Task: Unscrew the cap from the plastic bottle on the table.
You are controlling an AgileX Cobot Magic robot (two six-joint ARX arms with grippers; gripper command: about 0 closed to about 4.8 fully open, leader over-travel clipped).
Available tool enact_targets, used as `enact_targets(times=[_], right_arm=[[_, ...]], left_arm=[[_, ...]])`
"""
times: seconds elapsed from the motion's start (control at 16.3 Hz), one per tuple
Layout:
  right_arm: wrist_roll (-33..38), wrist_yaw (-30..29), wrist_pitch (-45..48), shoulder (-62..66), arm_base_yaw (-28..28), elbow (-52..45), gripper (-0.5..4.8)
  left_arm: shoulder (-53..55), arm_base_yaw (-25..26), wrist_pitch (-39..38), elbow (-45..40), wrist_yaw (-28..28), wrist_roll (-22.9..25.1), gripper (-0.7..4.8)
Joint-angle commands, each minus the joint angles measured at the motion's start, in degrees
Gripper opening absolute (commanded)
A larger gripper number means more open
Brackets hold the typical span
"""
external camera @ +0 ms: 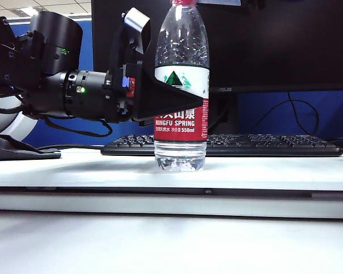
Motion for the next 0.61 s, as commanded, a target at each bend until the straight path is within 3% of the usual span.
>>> enact_targets(times=[0.06,0.12,0.31,0.49,0.61], right_arm=[[4.2,3.0,-0.5,-0.6,0.5,-0.3,2.40],[5.2,6.2,-0.2,-1.2,1.0,-0.3,2.67],[5.4,21.1,-0.7,-4.4,6.9,-0.4,2.85],[5.5,47.5,-0.5,-5.0,18.4,-0.4,2.85],[5.6,60.7,1.2,-4.5,24.5,-0.4,2.85]], left_arm=[[0.4,0.3,-3.1,-0.2,-2.1,-0.3,2.99],[0.4,0.3,-3.1,-0.2,-2.1,-0.3,2.99],[0.4,0.3,-3.0,-0.2,-2.1,0.1,2.99],[0.4,0.3,-3.0,-0.2,-2.2,0.3,2.99],[0.4,0.3,-3.1,-0.2,-2.1,0.3,2.99]])
